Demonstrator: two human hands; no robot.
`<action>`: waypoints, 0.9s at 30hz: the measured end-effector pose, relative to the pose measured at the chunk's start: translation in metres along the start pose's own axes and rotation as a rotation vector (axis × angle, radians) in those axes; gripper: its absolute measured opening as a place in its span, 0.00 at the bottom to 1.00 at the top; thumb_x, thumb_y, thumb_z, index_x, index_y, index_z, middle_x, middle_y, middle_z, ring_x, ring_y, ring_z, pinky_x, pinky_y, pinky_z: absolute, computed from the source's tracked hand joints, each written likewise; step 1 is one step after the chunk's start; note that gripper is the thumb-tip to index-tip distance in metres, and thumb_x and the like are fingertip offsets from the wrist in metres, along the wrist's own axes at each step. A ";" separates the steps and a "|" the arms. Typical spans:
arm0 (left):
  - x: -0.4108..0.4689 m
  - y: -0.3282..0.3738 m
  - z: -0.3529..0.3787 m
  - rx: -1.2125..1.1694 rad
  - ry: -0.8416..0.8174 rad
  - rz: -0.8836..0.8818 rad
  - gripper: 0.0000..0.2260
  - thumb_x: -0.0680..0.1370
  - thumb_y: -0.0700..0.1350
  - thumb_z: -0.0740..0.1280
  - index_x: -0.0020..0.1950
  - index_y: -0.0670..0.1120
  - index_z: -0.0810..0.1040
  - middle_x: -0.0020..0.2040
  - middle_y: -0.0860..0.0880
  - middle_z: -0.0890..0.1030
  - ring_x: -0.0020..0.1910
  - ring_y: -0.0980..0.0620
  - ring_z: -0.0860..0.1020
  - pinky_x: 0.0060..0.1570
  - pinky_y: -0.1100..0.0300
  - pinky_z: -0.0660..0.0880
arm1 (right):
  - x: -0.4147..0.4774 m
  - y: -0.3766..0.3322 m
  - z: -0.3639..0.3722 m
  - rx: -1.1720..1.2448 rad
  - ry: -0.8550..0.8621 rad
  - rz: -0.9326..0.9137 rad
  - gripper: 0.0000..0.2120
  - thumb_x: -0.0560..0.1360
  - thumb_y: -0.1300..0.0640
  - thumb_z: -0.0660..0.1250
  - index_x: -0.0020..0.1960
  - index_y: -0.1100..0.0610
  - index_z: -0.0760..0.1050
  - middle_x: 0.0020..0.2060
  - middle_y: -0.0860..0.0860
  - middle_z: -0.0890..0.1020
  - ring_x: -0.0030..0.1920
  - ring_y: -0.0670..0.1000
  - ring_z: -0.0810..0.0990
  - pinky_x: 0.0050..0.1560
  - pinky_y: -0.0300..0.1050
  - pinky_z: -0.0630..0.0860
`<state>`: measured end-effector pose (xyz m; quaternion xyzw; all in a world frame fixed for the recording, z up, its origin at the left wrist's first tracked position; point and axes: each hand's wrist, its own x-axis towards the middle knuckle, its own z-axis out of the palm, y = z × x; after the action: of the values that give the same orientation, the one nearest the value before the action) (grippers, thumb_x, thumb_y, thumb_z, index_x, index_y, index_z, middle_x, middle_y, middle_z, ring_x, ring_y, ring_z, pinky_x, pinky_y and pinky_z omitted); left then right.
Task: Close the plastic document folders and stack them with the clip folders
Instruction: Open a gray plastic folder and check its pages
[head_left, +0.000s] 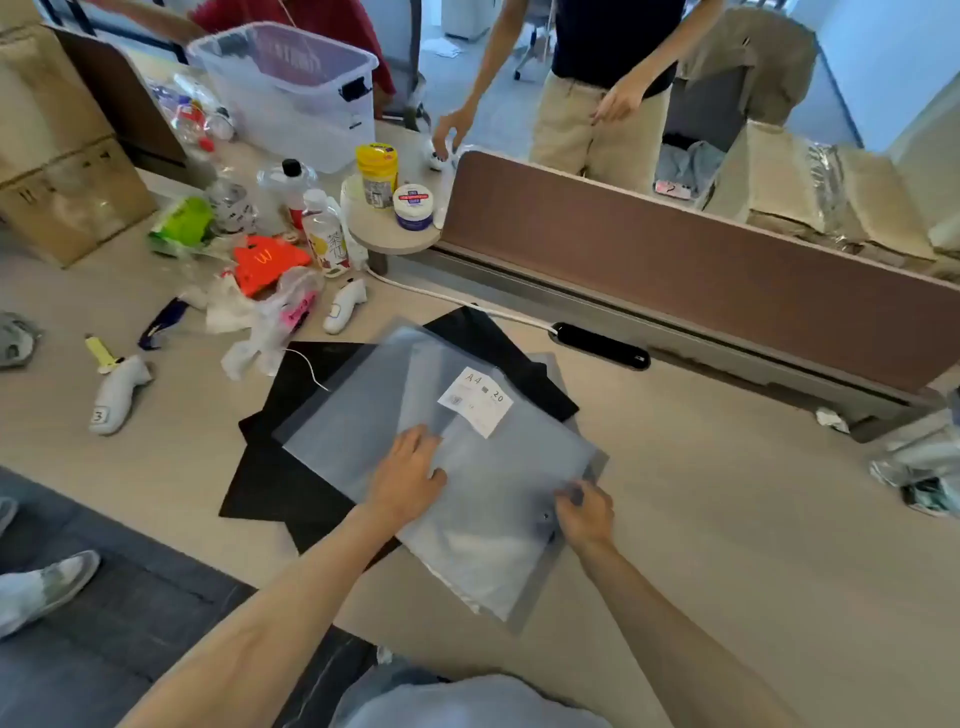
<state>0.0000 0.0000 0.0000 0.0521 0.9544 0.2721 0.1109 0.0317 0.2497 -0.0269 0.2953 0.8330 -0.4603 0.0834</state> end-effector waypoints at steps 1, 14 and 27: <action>0.008 -0.003 0.001 0.022 -0.031 0.012 0.25 0.77 0.45 0.63 0.73 0.45 0.62 0.76 0.44 0.58 0.75 0.44 0.55 0.71 0.50 0.61 | -0.001 0.001 0.003 0.081 0.025 0.065 0.16 0.71 0.57 0.67 0.58 0.59 0.75 0.54 0.59 0.77 0.55 0.60 0.76 0.58 0.54 0.75; 0.011 -0.046 0.007 0.397 -0.363 0.093 0.39 0.77 0.57 0.61 0.77 0.50 0.38 0.79 0.47 0.42 0.77 0.42 0.44 0.74 0.40 0.51 | -0.021 0.012 0.013 0.623 0.016 0.436 0.07 0.67 0.62 0.70 0.35 0.55 0.73 0.26 0.53 0.73 0.28 0.49 0.68 0.26 0.38 0.62; 0.009 -0.065 -0.026 0.610 -0.594 0.358 0.51 0.70 0.58 0.71 0.75 0.56 0.31 0.77 0.47 0.32 0.76 0.39 0.36 0.72 0.36 0.55 | -0.008 0.022 0.005 0.284 -0.045 0.426 0.14 0.75 0.58 0.64 0.30 0.55 0.72 0.27 0.53 0.76 0.25 0.50 0.69 0.29 0.41 0.62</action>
<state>-0.0173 -0.0665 -0.0148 0.3222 0.8937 -0.0332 0.3104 0.0501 0.2512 -0.0422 0.4625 0.6769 -0.5513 0.1546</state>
